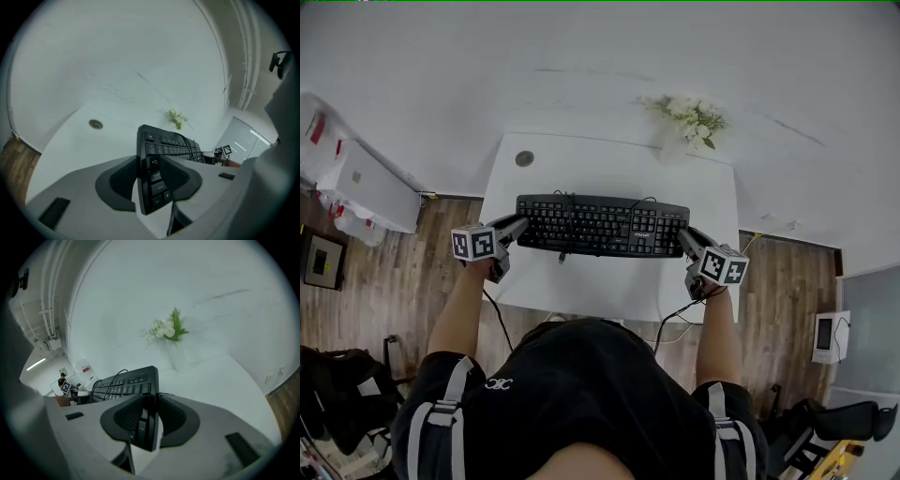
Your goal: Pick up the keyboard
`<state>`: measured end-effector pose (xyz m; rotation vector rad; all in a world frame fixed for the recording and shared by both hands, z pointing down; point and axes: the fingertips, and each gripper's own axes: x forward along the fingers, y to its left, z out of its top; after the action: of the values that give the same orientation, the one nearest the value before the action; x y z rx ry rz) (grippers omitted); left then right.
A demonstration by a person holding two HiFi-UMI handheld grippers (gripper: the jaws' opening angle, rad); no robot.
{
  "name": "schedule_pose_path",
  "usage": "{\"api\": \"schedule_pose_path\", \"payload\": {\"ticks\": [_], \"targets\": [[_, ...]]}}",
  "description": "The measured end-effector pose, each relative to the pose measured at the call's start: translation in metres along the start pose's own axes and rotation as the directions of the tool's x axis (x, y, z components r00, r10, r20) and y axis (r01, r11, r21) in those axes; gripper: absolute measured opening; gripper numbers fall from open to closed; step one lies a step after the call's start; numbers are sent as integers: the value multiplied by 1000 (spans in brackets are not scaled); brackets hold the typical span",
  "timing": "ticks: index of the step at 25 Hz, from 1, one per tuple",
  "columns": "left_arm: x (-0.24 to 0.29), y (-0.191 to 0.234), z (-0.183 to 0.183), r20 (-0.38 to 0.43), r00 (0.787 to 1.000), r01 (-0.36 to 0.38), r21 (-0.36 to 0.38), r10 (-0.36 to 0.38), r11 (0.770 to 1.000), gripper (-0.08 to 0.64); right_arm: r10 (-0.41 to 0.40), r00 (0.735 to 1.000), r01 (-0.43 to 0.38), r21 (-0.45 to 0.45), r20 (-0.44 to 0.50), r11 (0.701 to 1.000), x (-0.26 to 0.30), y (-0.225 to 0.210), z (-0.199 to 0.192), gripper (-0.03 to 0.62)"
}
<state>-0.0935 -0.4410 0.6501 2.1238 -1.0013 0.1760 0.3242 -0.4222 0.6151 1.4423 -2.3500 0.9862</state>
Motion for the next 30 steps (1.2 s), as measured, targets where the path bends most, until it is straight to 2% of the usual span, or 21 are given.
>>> {"api": "schedule_pose_path", "payload": {"ticks": [3,7,12,18,21,23,30], "targets": [[-10,-30,49,104,994,36,74,-44,997,152,21,994,-14,-71,104,997,-21,17,51,106],[-23,-71,113,231,969,47,189,-91,981,151,50,968,-13,-152,245,988,-50,38,118,106],[-46,-121,182,346,925,42,323,-160,945,151,90,908,9,-234,410,972,-86,63,187,107],[-70,-170,260,434,871,20,436,-229,900,151,144,834,22,-294,532,955,-119,91,265,107],[-77,-179,270,455,857,7,464,-245,886,152,155,810,27,-300,566,953,-126,97,274,107],[-80,-181,270,467,848,2,466,-248,885,152,152,801,36,-300,579,953,-127,98,272,109],[-81,-182,270,478,843,6,450,-247,893,150,151,803,27,-288,576,957,-128,97,273,106]]}}
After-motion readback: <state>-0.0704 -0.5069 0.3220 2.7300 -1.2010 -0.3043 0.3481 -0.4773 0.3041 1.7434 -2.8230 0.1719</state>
